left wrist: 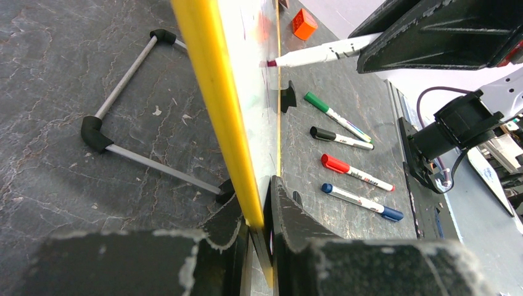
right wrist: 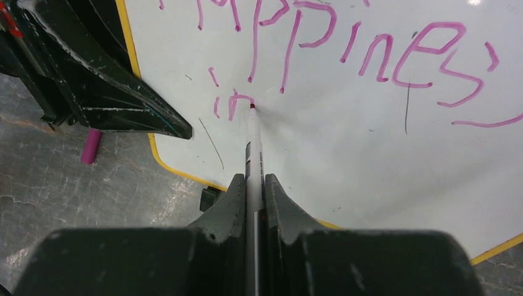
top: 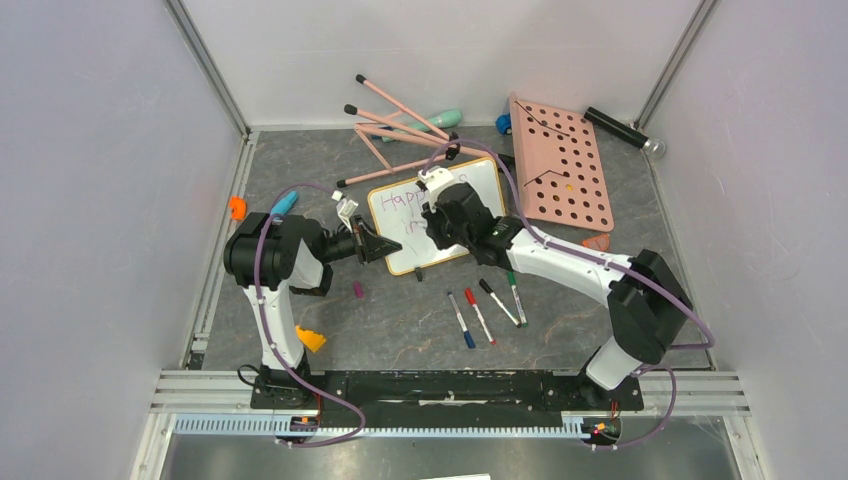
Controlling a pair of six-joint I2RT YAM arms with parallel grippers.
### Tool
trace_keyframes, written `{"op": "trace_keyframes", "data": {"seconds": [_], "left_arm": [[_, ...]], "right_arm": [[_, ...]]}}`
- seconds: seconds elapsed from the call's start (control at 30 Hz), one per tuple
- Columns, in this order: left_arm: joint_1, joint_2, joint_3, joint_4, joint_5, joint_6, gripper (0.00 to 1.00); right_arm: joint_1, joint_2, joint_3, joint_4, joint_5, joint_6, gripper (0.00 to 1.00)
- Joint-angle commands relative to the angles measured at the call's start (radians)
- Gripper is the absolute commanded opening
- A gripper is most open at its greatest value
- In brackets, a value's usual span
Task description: Write a sentence on the whiteboard
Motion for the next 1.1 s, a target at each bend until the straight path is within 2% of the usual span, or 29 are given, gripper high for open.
{"op": "trace_keyframes", "data": {"seconds": [0.0,0.2,0.57,0.83,1.07], "left_arm": [[-0.002,0.039,-0.011,0.037,-0.025,0.121,0.15],[-0.001,0.040,-0.011,0.037,-0.025,0.121,0.15],[-0.002,0.038,-0.011,0.037,-0.025,0.123,0.15],[-0.001,0.038,-0.011,0.037,-0.025,0.124,0.14],[-0.001,0.039,-0.010,0.037,-0.024,0.124,0.14]], "right_arm": [[-0.019,-0.019,-0.047,0.007,0.009,0.001,0.00],[-0.020,-0.040,-0.088,0.018,0.007,0.012,0.00],[-0.022,-0.134,-0.055,0.021,-0.012,-0.002,0.00],[-0.069,-0.164,-0.075,0.005,0.052,-0.020,0.00],[-0.105,-0.158,-0.090,0.006,0.033,-0.031,0.00]]}}
